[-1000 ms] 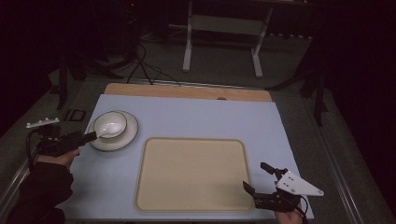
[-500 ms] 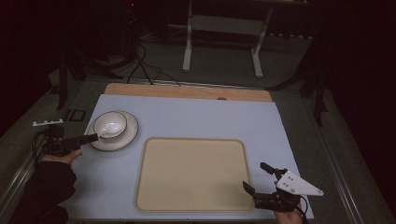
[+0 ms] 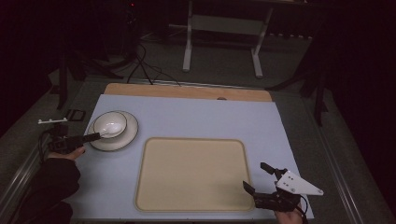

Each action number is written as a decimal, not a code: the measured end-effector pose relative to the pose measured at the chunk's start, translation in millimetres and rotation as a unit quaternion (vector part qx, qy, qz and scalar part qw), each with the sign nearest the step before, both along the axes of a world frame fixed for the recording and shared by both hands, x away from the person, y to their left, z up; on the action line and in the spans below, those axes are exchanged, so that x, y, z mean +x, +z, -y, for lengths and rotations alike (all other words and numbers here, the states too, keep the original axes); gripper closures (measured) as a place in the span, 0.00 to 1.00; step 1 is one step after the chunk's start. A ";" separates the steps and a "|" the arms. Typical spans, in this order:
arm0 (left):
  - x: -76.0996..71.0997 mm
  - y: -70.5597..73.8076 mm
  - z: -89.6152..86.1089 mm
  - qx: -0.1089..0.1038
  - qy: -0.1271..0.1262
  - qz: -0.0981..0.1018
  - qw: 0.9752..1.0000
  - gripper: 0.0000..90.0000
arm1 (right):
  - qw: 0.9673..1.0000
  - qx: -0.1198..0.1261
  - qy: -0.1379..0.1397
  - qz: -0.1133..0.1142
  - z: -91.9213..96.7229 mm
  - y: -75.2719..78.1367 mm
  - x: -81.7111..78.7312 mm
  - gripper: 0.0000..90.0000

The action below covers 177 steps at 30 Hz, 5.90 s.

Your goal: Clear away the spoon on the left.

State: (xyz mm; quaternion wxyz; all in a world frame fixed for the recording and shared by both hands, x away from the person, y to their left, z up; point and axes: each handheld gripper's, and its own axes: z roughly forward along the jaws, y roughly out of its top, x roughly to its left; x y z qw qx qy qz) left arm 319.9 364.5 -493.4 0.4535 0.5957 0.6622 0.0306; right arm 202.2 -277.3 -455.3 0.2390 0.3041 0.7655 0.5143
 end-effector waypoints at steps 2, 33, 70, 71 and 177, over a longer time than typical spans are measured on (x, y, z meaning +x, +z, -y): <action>1.0 -1.3 1.2 -0.003 -0.003 0.001 1.000 0.67 | 1.000 0.000 0.000 0.000 0.0 -0.1 0.1 0.15; 8.7 14.0 26.3 0.090 -0.048 -0.020 0.995 0.94 | 1.000 0.001 -0.002 -0.002 0.7 -0.4 0.1 0.16; -32.2 67.2 32.9 0.107 -0.003 0.047 0.993 0.95 | 1.000 0.001 -0.007 0.006 1.4 0.8 -1.4 0.16; -33.4 68.8 33.5 0.104 0.001 0.050 0.993 0.95 | 1.000 0.001 -0.008 0.007 1.5 0.9 -1.5 0.16; -114.7 42.5 215.4 0.057 0.012 0.130 0.990 0.94 | 1.000 0.008 -0.003 0.009 1.2 1.1 -2.5 0.16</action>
